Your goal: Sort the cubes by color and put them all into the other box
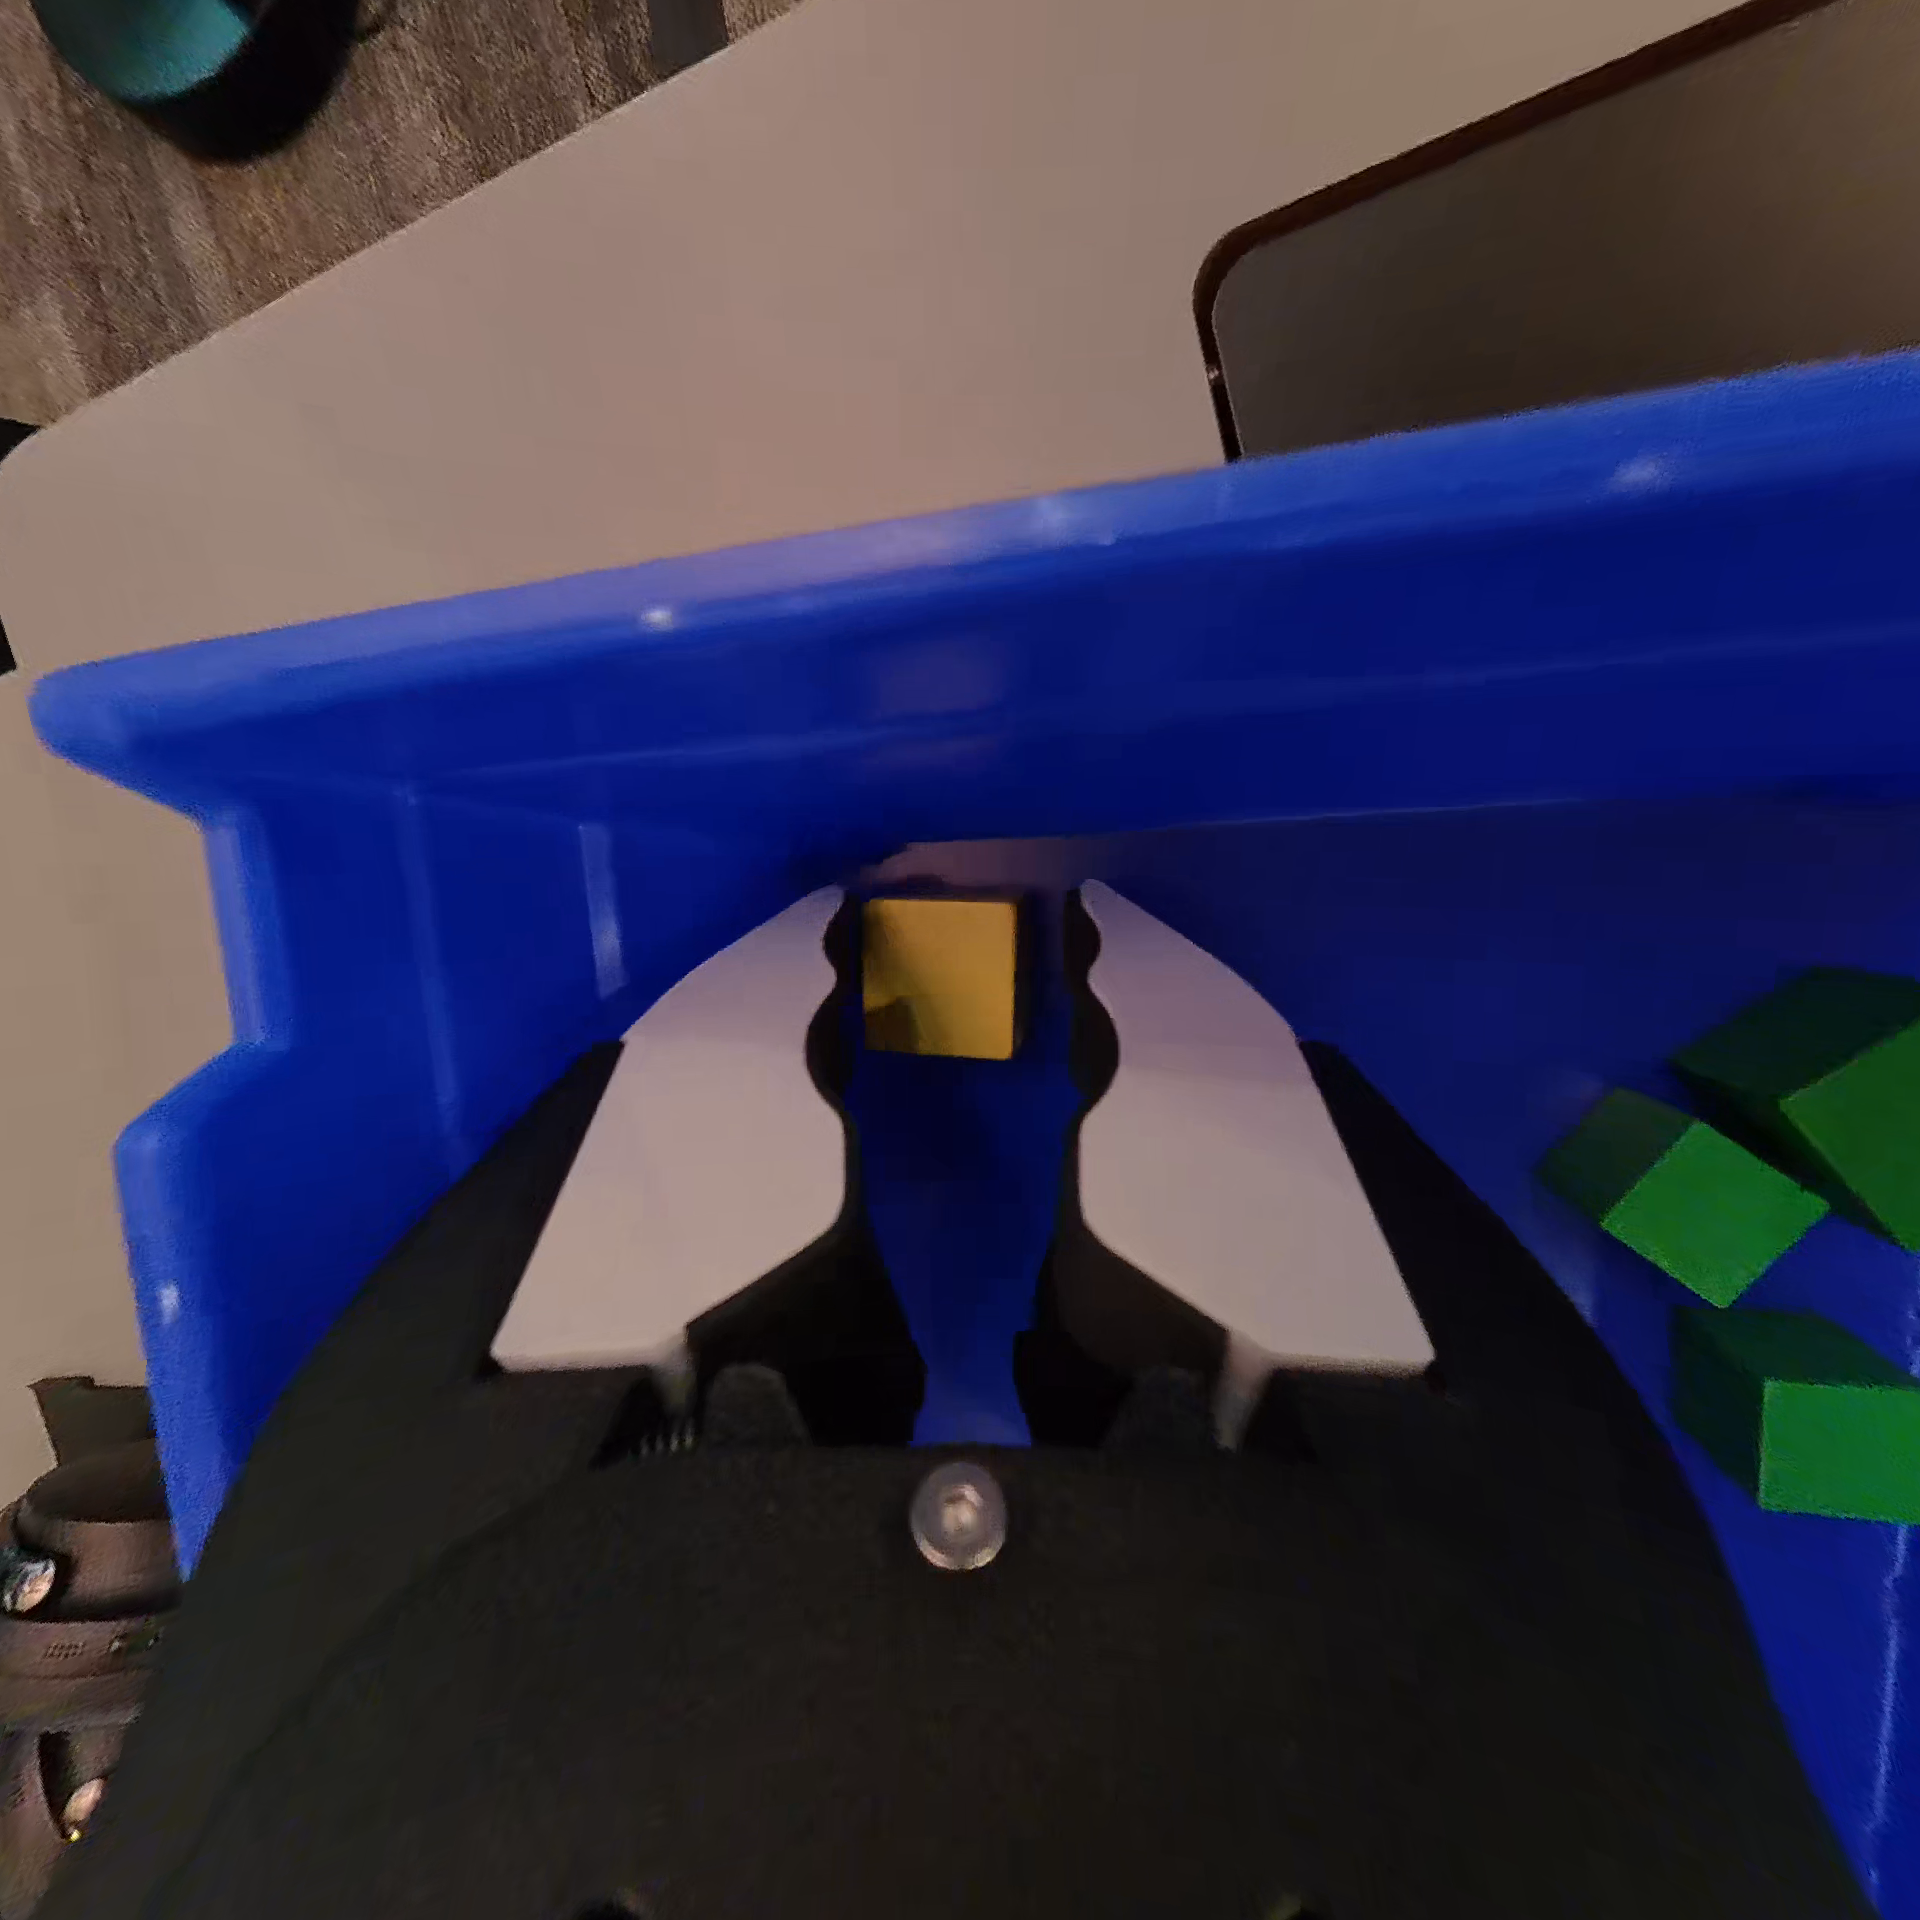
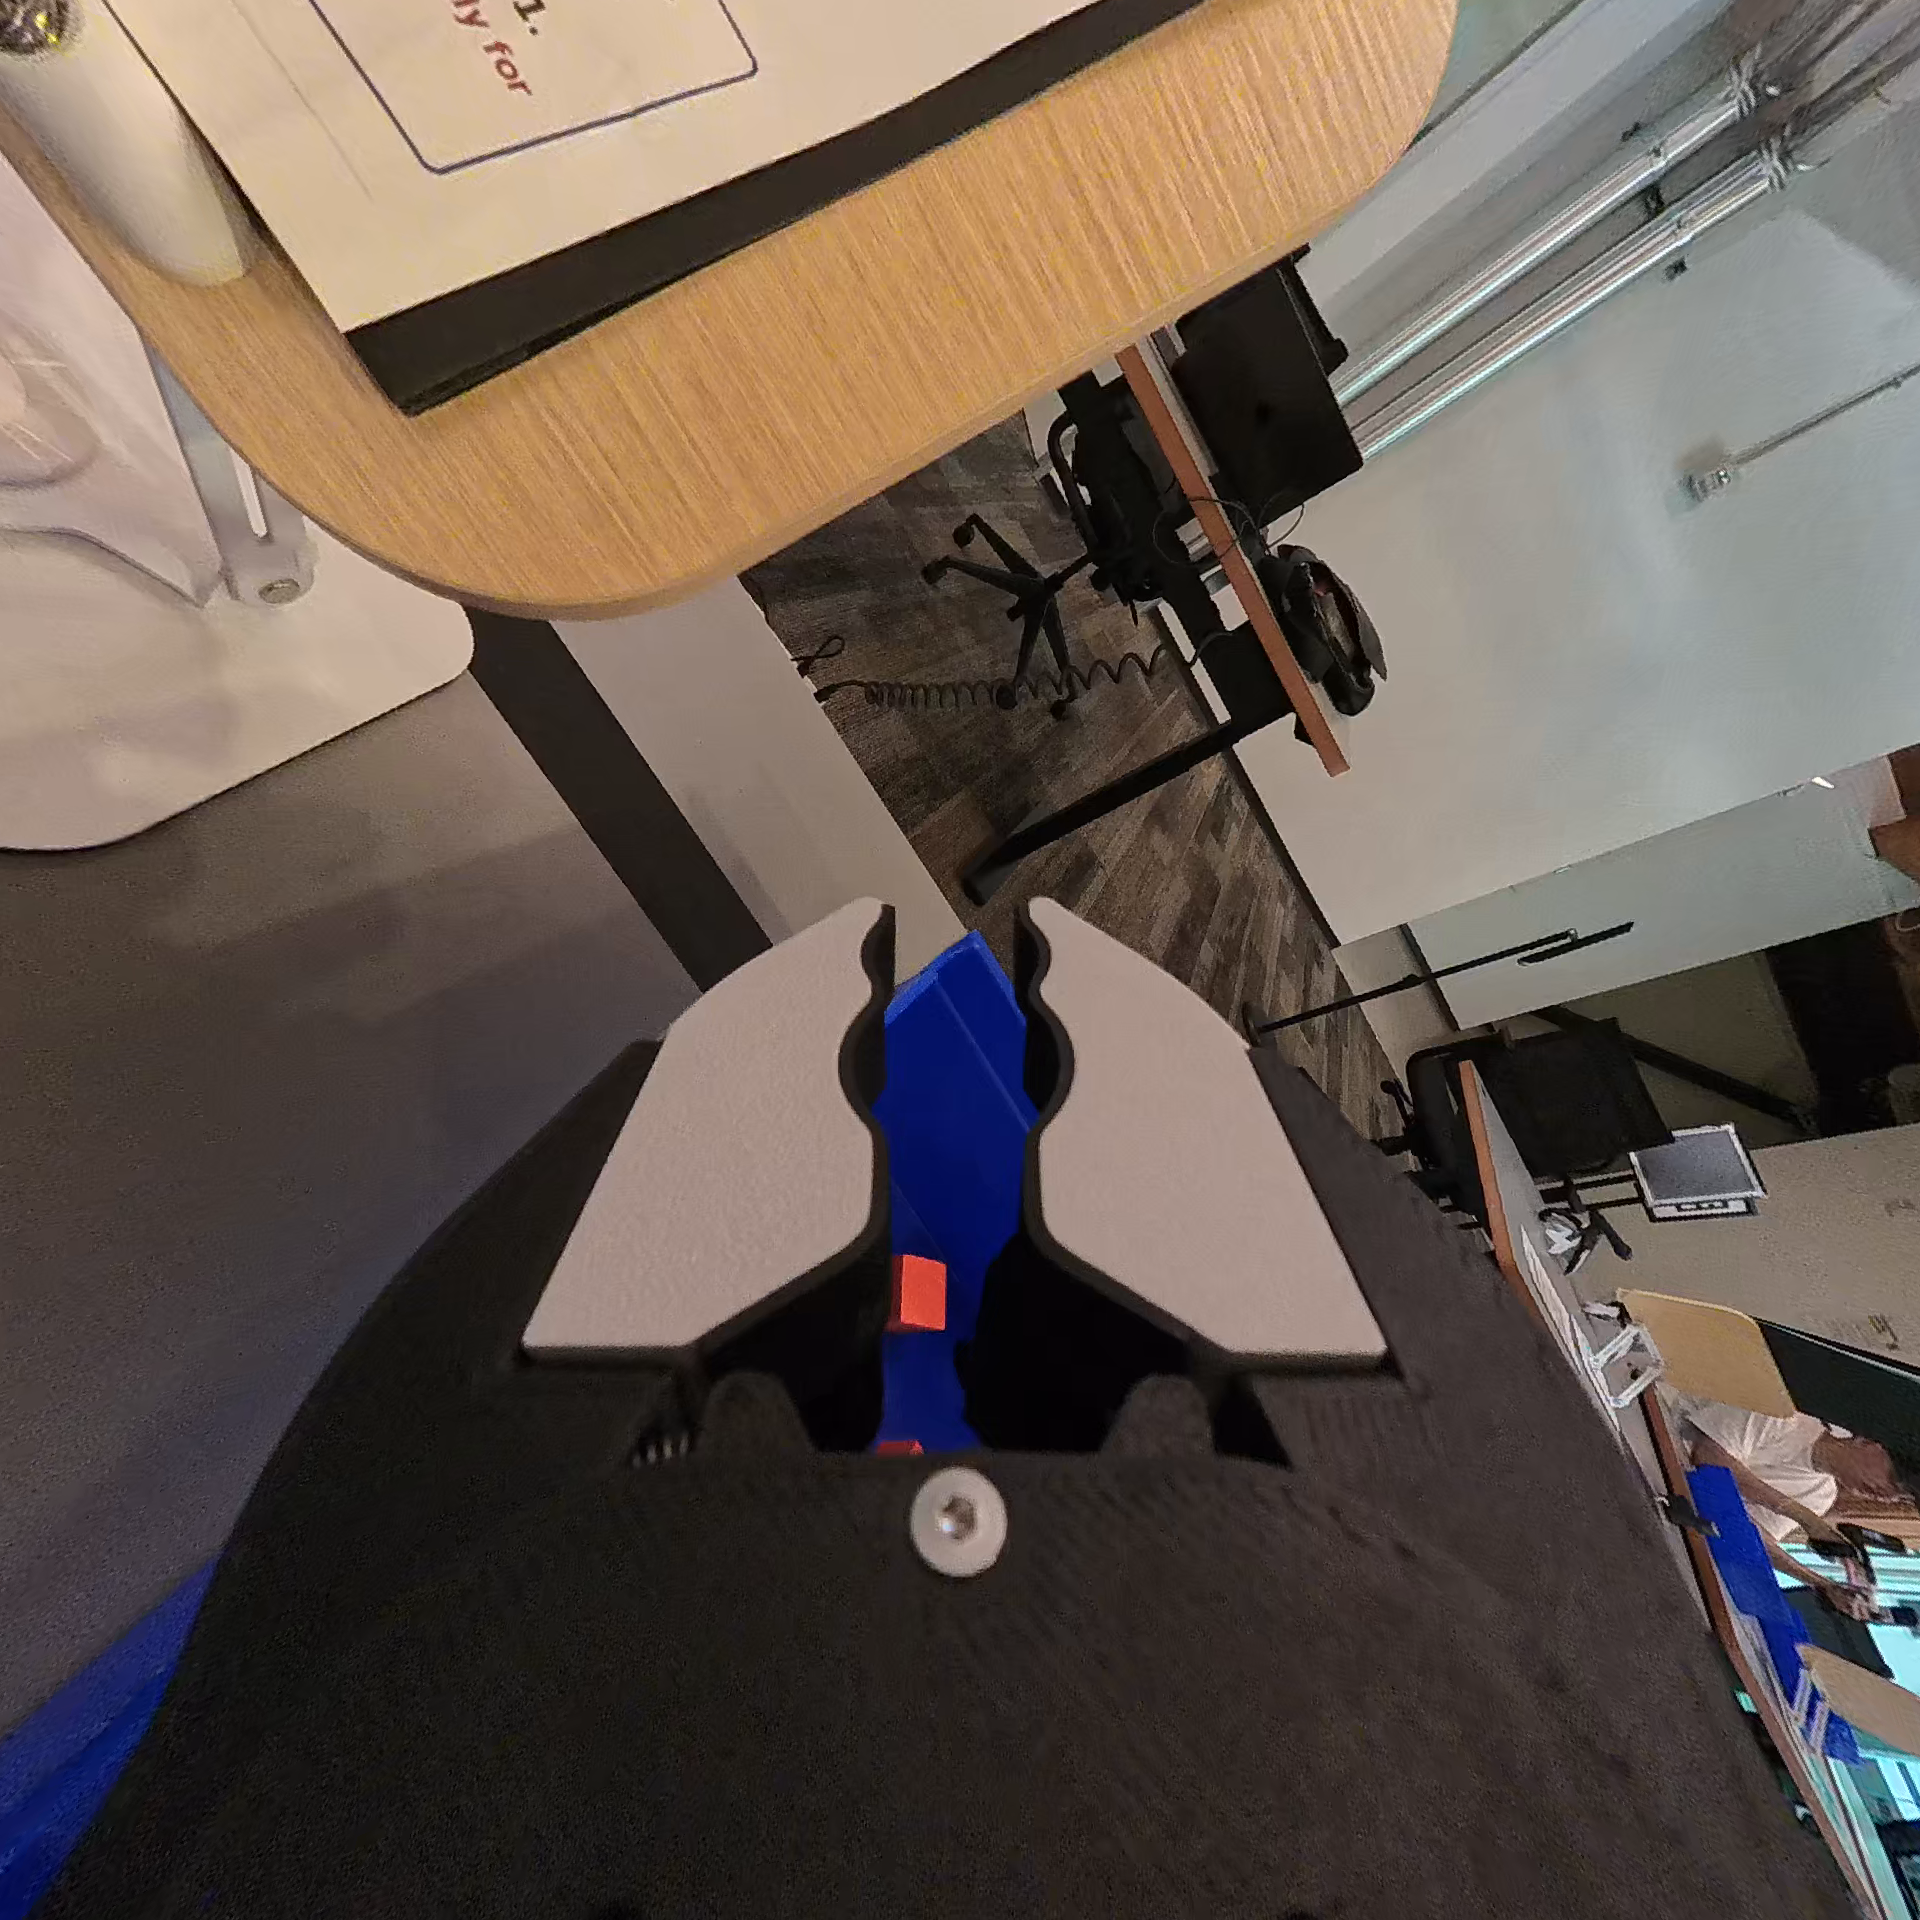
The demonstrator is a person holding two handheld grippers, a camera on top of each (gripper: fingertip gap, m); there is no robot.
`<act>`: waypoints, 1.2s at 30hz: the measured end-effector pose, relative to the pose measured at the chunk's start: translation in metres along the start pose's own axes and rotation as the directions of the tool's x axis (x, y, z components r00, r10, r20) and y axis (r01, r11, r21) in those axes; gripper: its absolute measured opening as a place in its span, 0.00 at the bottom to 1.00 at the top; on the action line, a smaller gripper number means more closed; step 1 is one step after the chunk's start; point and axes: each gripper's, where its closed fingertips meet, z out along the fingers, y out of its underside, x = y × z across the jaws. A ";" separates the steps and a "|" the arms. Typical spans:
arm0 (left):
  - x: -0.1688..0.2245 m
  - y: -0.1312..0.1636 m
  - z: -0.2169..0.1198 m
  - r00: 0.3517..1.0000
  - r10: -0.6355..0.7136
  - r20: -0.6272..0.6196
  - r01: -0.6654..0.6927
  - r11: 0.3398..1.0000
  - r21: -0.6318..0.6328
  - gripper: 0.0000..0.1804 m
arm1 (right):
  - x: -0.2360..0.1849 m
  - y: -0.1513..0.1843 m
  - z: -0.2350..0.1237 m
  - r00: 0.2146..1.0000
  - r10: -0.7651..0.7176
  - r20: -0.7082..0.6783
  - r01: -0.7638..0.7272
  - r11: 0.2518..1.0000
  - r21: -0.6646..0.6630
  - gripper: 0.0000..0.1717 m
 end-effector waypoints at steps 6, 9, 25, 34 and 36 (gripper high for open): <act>0.012 0.002 -0.003 1.000 0.024 -0.020 -0.024 1.000 -0.010 0.16 | -0.003 -0.005 -0.001 1.000 -0.004 0.008 0.004 1.000 0.014 0.13; 0.022 -0.004 -0.029 0.998 -0.002 -0.065 0.008 0.997 0.079 0.16 | -0.005 -0.015 -0.005 1.000 -0.005 0.014 0.004 0.999 0.049 0.13; 0.274 -0.067 -0.363 0.682 0.465 -0.564 0.183 0.639 0.748 0.16 | -0.062 -0.146 -0.073 0.996 -0.049 0.070 0.006 0.861 0.509 0.21; 0.427 -0.031 -0.387 0.158 0.578 -0.800 0.303 0.743 0.597 0.16 | -0.093 -0.172 -0.088 0.994 -0.105 0.010 0.078 0.793 0.604 0.30; 0.435 -0.028 -0.383 0.102 0.553 -0.827 0.310 0.772 0.555 0.16 | -0.096 -0.173 -0.088 0.993 -0.117 0.009 0.087 0.786 0.613 0.30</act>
